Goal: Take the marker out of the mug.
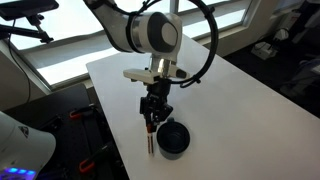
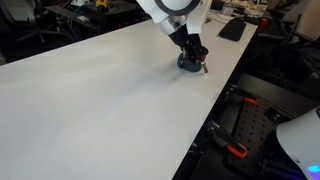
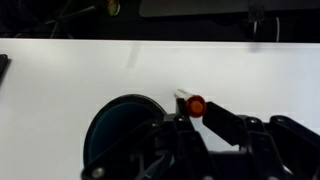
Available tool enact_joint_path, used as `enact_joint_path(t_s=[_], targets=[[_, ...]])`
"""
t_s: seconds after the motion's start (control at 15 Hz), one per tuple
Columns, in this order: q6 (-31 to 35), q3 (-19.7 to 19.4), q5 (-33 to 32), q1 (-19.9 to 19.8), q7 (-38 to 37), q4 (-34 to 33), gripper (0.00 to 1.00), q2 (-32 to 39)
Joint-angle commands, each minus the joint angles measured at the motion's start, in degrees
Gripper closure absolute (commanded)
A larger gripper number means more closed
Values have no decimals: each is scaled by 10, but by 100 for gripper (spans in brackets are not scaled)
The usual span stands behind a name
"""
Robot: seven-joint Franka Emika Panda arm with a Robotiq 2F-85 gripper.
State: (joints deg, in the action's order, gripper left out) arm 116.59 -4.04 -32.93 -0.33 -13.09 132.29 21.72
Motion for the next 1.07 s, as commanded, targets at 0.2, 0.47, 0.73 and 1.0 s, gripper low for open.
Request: enact_joint_path(t_s=[0.2,0.47,0.73,1.0], targets=[[-28,-13,-5,18,-28,-53,94,52],[-13,-12,-2,17,-30,-48,68,52],[-13,-15,-4,23,-39,-51,50,59],[-13,-16,-4,22,-39,-52,50,59]])
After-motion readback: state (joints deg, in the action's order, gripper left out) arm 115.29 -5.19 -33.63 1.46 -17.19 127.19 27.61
